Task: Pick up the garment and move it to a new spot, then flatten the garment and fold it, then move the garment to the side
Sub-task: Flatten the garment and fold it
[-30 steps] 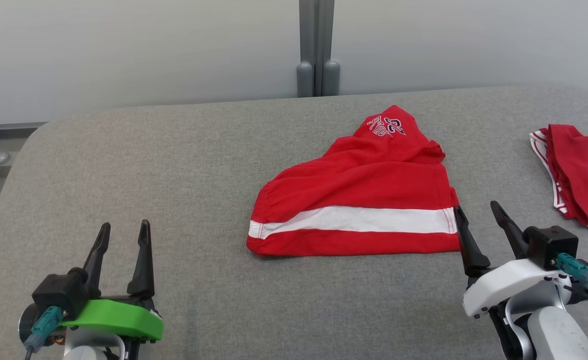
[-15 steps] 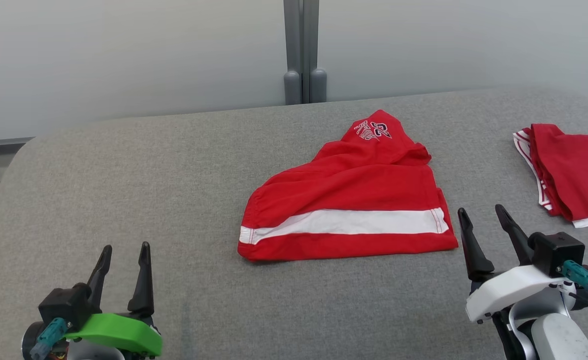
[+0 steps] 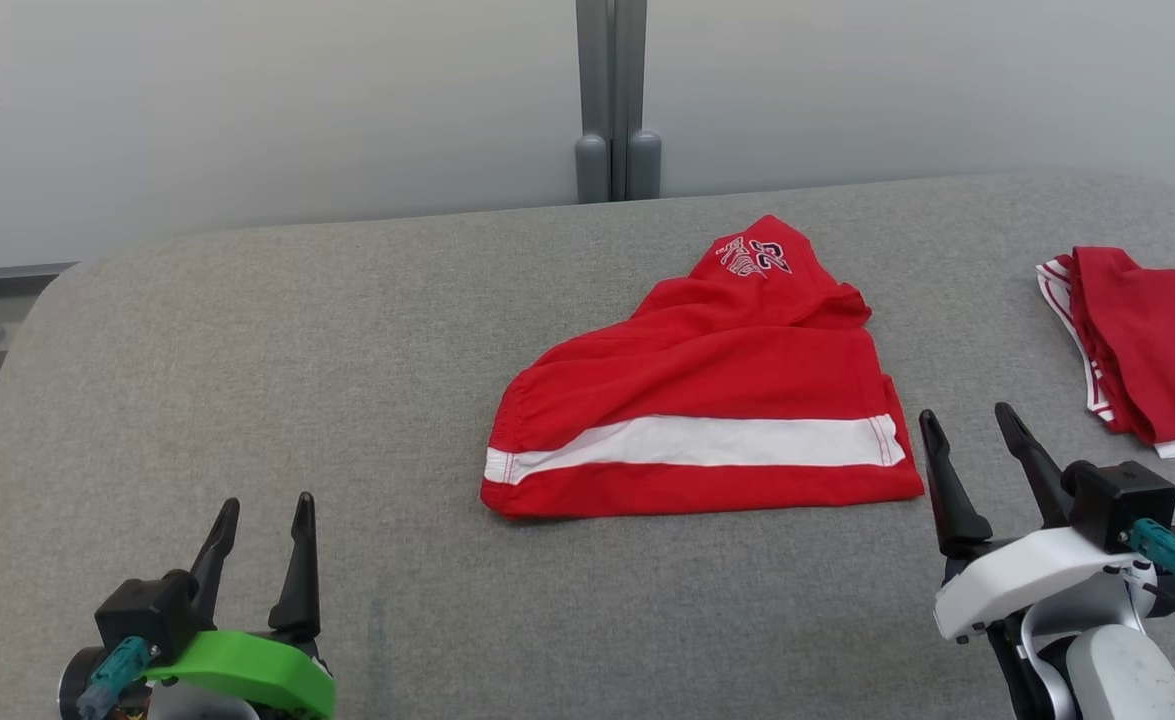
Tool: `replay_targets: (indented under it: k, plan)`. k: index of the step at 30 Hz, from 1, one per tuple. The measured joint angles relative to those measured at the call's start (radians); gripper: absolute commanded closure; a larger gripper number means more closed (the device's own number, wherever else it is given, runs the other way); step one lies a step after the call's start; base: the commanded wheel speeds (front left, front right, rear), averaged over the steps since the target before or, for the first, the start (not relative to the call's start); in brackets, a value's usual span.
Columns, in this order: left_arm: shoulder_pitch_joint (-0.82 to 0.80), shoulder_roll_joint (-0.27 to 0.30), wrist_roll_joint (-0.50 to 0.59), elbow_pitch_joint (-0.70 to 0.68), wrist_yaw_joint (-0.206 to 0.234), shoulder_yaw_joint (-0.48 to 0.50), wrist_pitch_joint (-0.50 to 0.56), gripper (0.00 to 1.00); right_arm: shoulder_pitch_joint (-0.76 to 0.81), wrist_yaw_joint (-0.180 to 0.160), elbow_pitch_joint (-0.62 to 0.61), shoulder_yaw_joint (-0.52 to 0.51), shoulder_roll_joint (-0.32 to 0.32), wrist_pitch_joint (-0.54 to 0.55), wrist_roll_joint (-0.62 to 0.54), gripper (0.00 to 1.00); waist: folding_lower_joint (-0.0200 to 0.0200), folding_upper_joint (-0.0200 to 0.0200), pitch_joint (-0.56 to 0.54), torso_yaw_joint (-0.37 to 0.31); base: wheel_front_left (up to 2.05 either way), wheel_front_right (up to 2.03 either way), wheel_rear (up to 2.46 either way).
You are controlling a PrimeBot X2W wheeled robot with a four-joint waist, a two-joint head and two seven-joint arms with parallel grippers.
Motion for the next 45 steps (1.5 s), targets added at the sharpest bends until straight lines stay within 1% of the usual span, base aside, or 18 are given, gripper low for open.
replay_targets:
  k: [10,13,16,18,22,24,27,29,34,40,45]
  plan:
    - [-0.009,0.001,0.001,0.016,-0.003,-0.016,0.0,0.0,-0.004,0.0,0.003,0.002,-0.002,0.017,-0.004,0.0,0.0,0.0,0.008,-0.002,0.0,0.0,0.0]
    - [-0.024,0.001,-0.002,0.038,-0.004,-0.048,0.0,0.0,-0.015,0.0,0.022,-0.001,-0.008,0.056,-0.002,0.0,0.0,0.0,0.014,-0.006,0.0,0.0,0.0]
    - [-0.067,0.001,-0.019,0.062,-0.004,-0.123,0.032,0.0,-0.056,0.0,0.052,-0.014,-0.018,0.108,-0.001,0.0,0.0,0.0,0.027,-0.009,0.0,0.0,0.0]
    - [-0.106,0.001,-0.04,0.073,-0.005,-0.184,0.061,0.0,-0.093,0.0,0.086,-0.017,-0.02,0.151,0.013,0.0,0.0,0.0,0.041,-0.012,0.0,0.0,0.0]
    - [-0.186,0.001,-0.084,0.111,-0.005,-0.267,0.096,0.0,-0.173,0.0,0.172,-0.028,-0.013,0.247,0.027,0.0,0.0,0.0,0.074,-0.017,0.0,0.0,0.0]
    - [-0.218,0.0,-0.104,0.134,-0.005,-0.306,0.113,0.0,-0.215,0.0,0.222,-0.04,-0.01,0.279,0.029,0.0,0.0,0.0,0.091,-0.02,0.0,0.0,0.0]
    - [-0.263,-0.004,-0.136,0.169,-0.005,-0.356,0.13,0.0,-0.28,0.0,0.295,-0.03,-0.001,0.315,0.032,0.0,0.0,0.0,0.118,-0.025,0.0,0.0,0.0]
    - [-0.291,-0.003,-0.157,0.19,-0.005,-0.377,0.133,0.0,-0.32,0.0,0.341,-0.015,0.007,0.326,0.047,0.0,0.0,0.0,0.135,-0.028,0.0,0.0,0.0]
    - [-0.35,0.006,-0.204,0.23,-0.005,-0.428,0.139,0.0,-0.397,0.0,0.458,0.052,0.003,0.354,0.087,0.0,0.0,0.0,0.173,-0.035,0.0,0.0,0.0]
    - [-0.378,0.022,-0.243,0.27,-0.005,-0.478,0.151,0.0,-0.444,0.0,0.533,0.108,-0.007,0.338,0.137,0.0,0.0,0.0,0.193,-0.039,0.0,0.0,0.0]
    - [-0.389,0.038,-0.264,0.283,-0.005,-0.514,0.138,0.0,-0.481,0.0,0.583,0.136,-0.013,0.332,0.168,0.0,0.0,0.0001,0.2,-0.042,0.0,0.0,0.0]
